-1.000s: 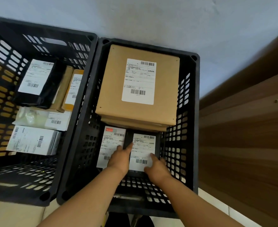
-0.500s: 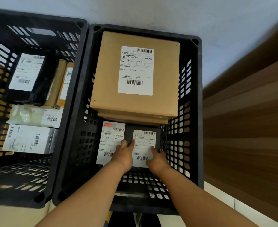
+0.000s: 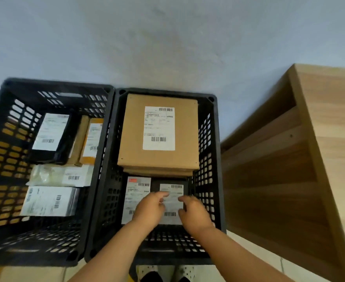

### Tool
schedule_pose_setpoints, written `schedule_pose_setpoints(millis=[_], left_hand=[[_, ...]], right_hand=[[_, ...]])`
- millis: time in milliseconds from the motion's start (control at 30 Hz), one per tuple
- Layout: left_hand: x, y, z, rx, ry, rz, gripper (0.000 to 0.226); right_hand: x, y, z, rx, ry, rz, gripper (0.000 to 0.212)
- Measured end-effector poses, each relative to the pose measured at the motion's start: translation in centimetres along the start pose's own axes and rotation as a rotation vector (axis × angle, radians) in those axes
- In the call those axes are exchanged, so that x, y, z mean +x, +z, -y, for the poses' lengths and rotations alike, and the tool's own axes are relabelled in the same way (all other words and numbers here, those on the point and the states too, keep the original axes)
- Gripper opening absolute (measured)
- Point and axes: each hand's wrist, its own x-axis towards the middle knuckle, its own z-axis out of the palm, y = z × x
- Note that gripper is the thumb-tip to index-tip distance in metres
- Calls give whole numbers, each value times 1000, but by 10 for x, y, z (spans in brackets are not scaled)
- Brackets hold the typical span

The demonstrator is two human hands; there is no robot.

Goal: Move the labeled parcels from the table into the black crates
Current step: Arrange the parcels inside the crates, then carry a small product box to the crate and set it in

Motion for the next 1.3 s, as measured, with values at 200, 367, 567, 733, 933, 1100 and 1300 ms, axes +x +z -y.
schedule_pose_setpoints(millis=[200,367,567,733,933,1100,1300], left_hand=[[-61,-54,-72,10,138,-92,36],[-113,-96,-139,103,264,-121,34],[-165,-108,-228,153,438,-160,35],[-203,-75,-306,187,539,-201,34],[-263,16,-415,218,659,-247,32],[-302,116,-488,120,714,-157,37],[-324,199,-543,115,735,-138,34]], right_hand=[[-74,-75,35,1,-117,-161,37],[-140,-147,39,45,-129,-280,35],[-212,-230,18,64,-160,-454,33],[-276,-282,-31,135,-162,-604,32],[-360,-343,-144,227,-147,-717,31],[-420,-391,-246,237,-91,-803,30],[-460,-441,-335,212,-27,-853,31]])
